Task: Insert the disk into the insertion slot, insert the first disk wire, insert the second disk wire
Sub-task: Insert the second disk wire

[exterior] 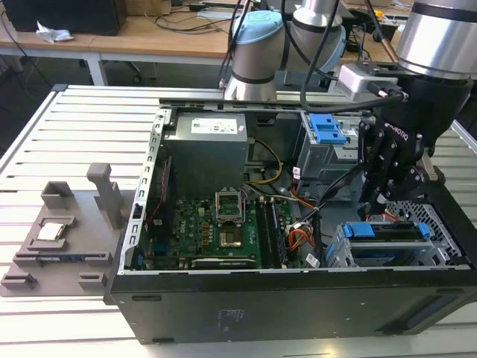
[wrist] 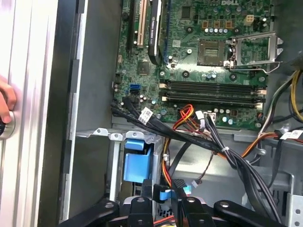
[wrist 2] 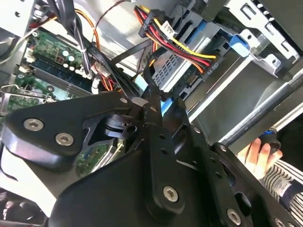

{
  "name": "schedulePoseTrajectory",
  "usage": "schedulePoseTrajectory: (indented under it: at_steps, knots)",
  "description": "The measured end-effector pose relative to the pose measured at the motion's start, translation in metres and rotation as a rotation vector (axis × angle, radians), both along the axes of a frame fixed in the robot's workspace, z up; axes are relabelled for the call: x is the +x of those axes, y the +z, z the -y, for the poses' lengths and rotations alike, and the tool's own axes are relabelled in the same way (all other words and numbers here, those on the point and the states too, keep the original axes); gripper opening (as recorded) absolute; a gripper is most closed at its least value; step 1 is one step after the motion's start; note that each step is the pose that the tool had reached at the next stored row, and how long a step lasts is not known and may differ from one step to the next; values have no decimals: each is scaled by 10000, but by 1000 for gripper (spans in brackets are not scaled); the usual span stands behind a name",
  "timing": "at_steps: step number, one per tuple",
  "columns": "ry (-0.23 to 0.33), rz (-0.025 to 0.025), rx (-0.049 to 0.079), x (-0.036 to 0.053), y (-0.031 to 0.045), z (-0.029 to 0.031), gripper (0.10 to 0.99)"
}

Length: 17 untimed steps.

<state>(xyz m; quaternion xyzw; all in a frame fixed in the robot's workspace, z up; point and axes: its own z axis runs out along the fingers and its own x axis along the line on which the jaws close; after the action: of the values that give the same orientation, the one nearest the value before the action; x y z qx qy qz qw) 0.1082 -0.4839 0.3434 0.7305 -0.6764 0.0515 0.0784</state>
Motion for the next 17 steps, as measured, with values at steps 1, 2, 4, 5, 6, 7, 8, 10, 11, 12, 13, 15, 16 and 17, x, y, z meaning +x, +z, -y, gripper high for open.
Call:
schedulePoseTrajectory:
  at_steps: [1,2,4,5,6,7,8,10,11,12,13,15,16,17]
  knots:
    - [0,0,-33,0,-21,0,302]
    - [1,0,-60,0,-30,0,302]
    - [0,0,-141,0,-34,0,302]
    - [0,0,-140,0,-35,0,302]
    - [0,0,-152,0,-35,2,302]
    - [1,0,-264,1,-35,2,302]
    - [0,0,-379,3,-35,2,302]
    - [1,0,-652,7,-35,2,302]
    - [0,0,-655,7,-34,2,302]
    - [0,1,-655,8,-34,2,302]
    - [1,1,-655,8,-34,2,302]
    - [0,0,-655,8,-34,2,220]
    - [1,1,-655,8,-34,2,157]
    - [1,1,-654,8,-35,2,149]
